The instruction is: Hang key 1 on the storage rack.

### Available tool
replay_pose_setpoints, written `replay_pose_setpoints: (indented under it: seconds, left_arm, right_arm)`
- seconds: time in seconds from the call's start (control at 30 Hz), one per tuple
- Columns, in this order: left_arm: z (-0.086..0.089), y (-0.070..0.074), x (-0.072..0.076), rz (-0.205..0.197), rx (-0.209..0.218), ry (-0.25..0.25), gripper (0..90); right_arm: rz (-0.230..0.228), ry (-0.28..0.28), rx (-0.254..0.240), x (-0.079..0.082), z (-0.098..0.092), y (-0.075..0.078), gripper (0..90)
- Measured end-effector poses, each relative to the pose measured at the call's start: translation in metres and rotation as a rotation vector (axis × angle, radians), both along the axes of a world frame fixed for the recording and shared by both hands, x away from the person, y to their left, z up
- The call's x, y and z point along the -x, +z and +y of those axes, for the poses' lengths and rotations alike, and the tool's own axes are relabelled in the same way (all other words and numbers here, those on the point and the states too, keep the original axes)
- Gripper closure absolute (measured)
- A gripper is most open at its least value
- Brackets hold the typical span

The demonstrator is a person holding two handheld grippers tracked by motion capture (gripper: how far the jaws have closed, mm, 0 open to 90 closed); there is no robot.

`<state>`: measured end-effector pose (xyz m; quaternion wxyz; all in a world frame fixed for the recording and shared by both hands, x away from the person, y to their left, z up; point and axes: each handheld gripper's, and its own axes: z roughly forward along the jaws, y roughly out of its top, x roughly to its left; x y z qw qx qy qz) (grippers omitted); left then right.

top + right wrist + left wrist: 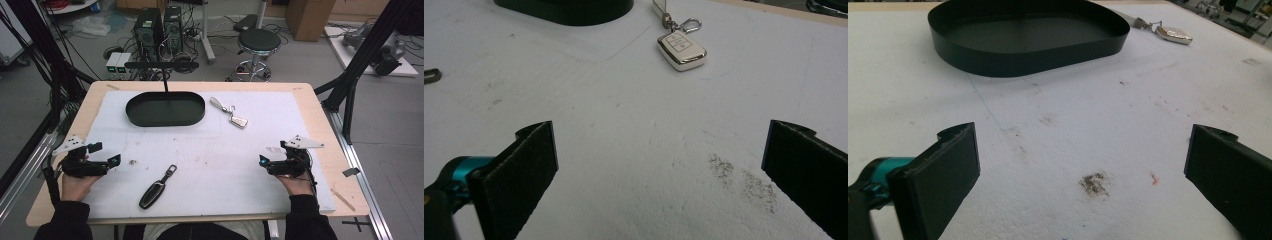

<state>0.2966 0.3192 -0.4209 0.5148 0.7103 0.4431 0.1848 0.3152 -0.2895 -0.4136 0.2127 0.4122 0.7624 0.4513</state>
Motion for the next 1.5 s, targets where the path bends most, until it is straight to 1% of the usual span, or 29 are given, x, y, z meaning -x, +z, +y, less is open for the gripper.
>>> replay_pose_setpoints:
  seconds: [0.23, 0.37, 0.4, 0.47, 0.53, 0.57, 0.7, 0.77, 0.83, 0.87, 0.97, 1.03, 1.1, 1.17, 1.2, 1.23, 1.33, 1.5]
  left_arm:
    - [-0.003, 0.0, 0.0, 0.002, -0.015, -0.02, 1.7]
    - [-0.003, -0.001, 0.0, 0.001, -0.019, -0.019, 1.8]
    - [-0.004, -0.001, 0.0, -0.002, -0.032, -0.022, 1.7]
    - [-0.005, -0.001, 0.0, -0.002, -0.039, -0.024, 1.7]
    - [-0.007, -0.001, 0.001, -0.001, -0.048, -0.026, 1.7]
    - [-0.007, -0.001, 0.001, -0.001, -0.052, -0.028, 1.7]
    - [-0.009, -0.001, 0.002, -0.005, -0.064, -0.025, 1.7]
    - [-0.008, -0.001, 0.002, -0.007, -0.062, -0.021, 1.8]
    - [-0.008, -0.001, 0.002, -0.007, -0.065, -0.018, 1.7]
    - [-0.008, -0.001, 0.002, -0.007, -0.065, -0.017, 1.7]
    - [-0.009, -0.001, 0.002, -0.001, -0.071, -0.019, 1.7]
    - [-0.009, -0.001, 0.002, -0.001, -0.072, -0.019, 1.7]
    - [-0.009, -0.001, 0.002, -0.002, -0.069, -0.019, 1.7]
    - [-0.008, -0.001, 0.002, -0.004, -0.071, -0.017, 1.7]
    - [-0.008, -0.001, 0.002, -0.004, -0.069, -0.017, 1.7]
    - [-0.008, -0.001, 0.002, -0.004, -0.068, -0.017, 1.7]
    - [-0.008, -0.001, 0.002, -0.002, -0.068, -0.017, 1.7]
    - [-0.008, -0.001, 0.002, -0.001, -0.064, -0.018, 1.8]
  right_arm:
    - [0.008, -0.009, -0.004, 0.002, -0.002, 0.0, 0.6]
    - [0.019, -0.007, 0.014, 0.0, 0.0, -0.002, 0.6]
    - [0.024, -0.005, 0.018, 0.0, 0.0, -0.003, 0.6]
    - [0.026, -0.001, 0.021, 0.0, 0.001, -0.003, 0.6]
    - [0.029, 0.007, 0.027, -0.002, 0.003, -0.004, 0.7]
    - [0.031, 0.015, 0.039, -0.006, 0.005, -0.004, 0.7]
    - [0.039, 0.012, 0.041, -0.01, 0.007, -0.004, 0.6]
    - [0.044, 0.006, 0.058, -0.013, 0.011, -0.004, 0.7]
    - [0.043, 0.001, 0.09, -0.015, 0.015, -0.003, 0.7]
    - [0.045, 0.012, 0.092, -0.018, 0.017, -0.001, 0.7]
    - [0.043, 0.014, 0.09, -0.022, 0.019, 0.002, 0.7]
    - [0.041, 0.02, 0.087, -0.029, 0.021, 0.008, 0.7]
    - [0.041, 0.02, 0.084, -0.03, 0.022, 0.009, 0.7]
    - [0.041, 0.029, 0.077, -0.035, 0.024, 0.013, 0.7]
    - [0.052, 0.033, 0.062, -0.04, 0.027, 0.017, 0.7]
    - [0.052, 0.033, 0.062, -0.04, 0.027, 0.017, 0.7]
    - [0.056, 0.047, 0.076, -0.049, 0.032, 0.023, 0.7]
    - [0.06, 0.064, 0.082, -0.059, 0.039, 0.031, 0.7]
